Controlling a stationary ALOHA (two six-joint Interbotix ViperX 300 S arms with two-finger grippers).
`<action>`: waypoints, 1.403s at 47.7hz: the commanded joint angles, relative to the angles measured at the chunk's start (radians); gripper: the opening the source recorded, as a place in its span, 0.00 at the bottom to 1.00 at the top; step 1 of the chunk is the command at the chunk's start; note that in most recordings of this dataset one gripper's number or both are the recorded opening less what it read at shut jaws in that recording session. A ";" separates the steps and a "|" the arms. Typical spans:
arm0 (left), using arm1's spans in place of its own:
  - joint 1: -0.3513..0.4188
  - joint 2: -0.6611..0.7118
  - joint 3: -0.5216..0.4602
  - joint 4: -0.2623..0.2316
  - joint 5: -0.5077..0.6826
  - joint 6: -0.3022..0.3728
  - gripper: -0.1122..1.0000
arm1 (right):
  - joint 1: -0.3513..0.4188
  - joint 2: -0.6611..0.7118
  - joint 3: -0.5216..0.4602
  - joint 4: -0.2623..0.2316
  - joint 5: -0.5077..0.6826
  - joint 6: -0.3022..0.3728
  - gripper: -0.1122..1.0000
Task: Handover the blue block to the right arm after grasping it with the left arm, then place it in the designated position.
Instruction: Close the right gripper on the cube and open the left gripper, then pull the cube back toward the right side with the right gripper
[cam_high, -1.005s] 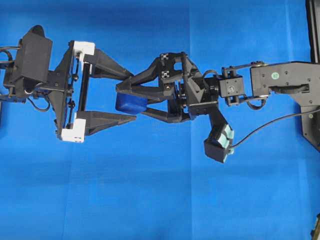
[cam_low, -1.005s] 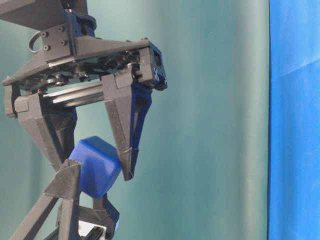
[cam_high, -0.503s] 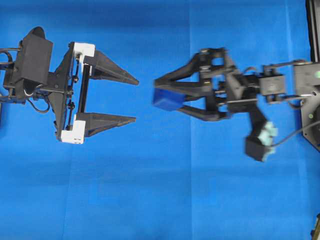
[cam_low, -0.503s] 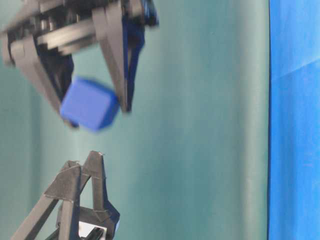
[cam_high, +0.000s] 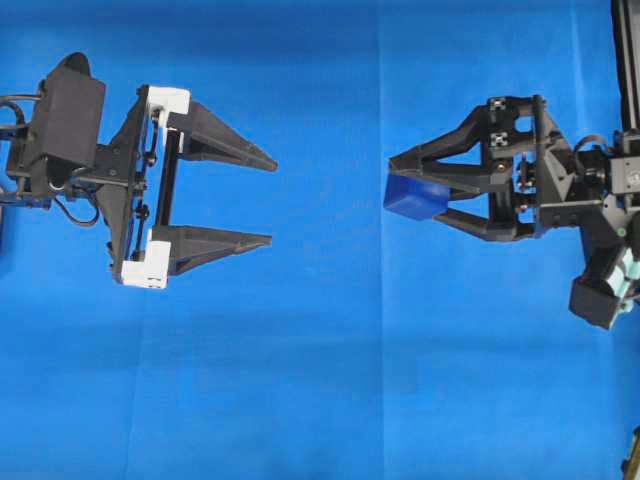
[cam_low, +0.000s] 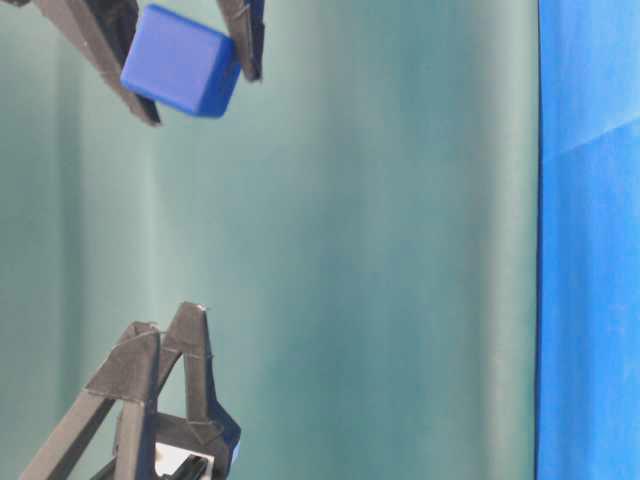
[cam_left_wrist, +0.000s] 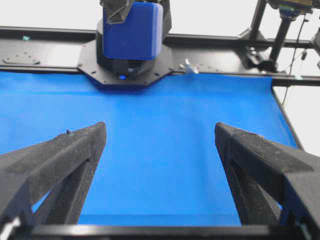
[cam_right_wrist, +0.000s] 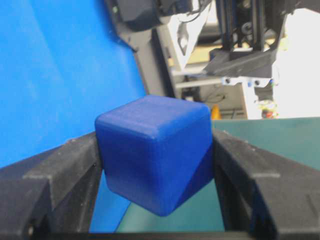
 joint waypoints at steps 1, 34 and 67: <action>-0.006 -0.009 -0.023 0.002 -0.005 0.002 0.93 | 0.006 -0.012 -0.011 0.003 0.008 0.002 0.54; -0.008 -0.008 -0.023 0.002 -0.005 0.002 0.93 | 0.014 -0.012 -0.012 0.018 0.005 0.014 0.54; -0.008 -0.009 -0.025 0.002 -0.005 0.003 0.93 | 0.014 -0.072 -0.011 0.242 0.037 0.637 0.54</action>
